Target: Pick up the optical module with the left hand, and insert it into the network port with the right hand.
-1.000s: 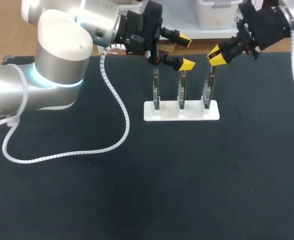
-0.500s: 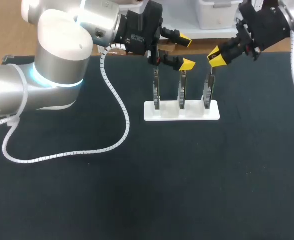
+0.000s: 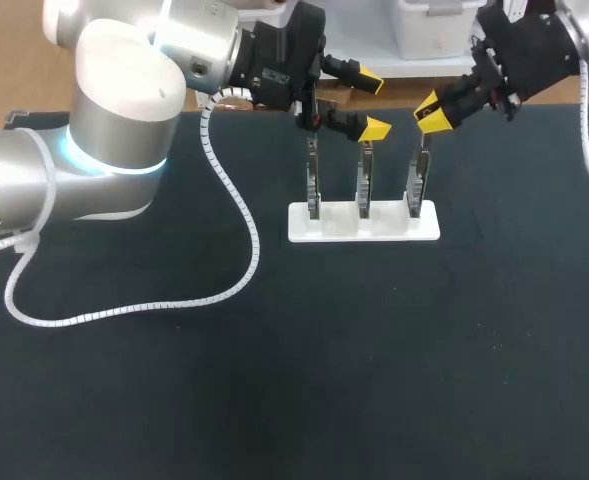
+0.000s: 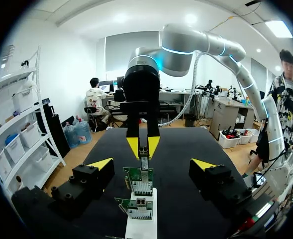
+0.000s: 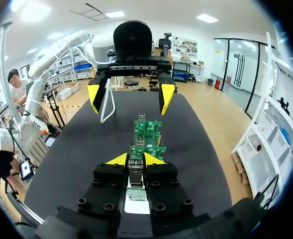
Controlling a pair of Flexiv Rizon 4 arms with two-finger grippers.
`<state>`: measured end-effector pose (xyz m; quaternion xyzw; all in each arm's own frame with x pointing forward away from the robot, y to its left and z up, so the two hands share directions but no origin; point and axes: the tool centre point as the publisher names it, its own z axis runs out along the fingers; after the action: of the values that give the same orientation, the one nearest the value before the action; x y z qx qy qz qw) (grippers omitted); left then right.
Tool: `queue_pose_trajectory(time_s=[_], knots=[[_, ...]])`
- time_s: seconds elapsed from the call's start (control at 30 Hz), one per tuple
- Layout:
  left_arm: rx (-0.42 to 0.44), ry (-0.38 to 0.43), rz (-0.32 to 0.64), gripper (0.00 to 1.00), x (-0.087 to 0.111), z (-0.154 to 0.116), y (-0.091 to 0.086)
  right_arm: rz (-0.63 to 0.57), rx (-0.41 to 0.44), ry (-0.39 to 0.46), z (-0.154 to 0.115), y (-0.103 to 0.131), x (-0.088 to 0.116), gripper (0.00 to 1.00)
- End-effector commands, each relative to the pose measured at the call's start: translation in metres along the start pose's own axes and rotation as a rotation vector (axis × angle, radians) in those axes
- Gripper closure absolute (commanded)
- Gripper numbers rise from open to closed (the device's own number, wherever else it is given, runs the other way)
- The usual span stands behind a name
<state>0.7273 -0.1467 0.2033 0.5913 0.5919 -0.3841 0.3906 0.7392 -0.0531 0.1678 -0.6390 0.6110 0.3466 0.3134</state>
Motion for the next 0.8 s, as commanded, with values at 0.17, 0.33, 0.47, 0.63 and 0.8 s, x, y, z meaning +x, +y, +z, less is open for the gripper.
queue_pose_trajectory(time_s=[0.17,0.33,0.47,0.63,0.8], knots=[[-0.004,0.002,-0.001,0.0,0.0,0.0,-0.001,0.007,-0.002,-0.004,0.002,0.001,0.005,1.0],[-0.004,0.002,-0.001,0.0,0.0,0.0,-0.001,0.023,0.007,-0.024,0.001,0.003,0.007,1.0],[-0.004,0.002,-0.001,0.0,0.0,0.0,-0.001,0.01,0.023,-0.049,-0.003,0.003,0.001,1.0],[-0.004,0.002,-0.001,0.0,0.0,0.0,-0.001,0.006,0.034,-0.068,-0.005,0.001,-0.004,1.0],[-0.004,0.002,-0.001,0.0,0.0,0.0,-0.001,0.034,0.036,-0.076,-0.004,0.001,-0.002,1.0]])
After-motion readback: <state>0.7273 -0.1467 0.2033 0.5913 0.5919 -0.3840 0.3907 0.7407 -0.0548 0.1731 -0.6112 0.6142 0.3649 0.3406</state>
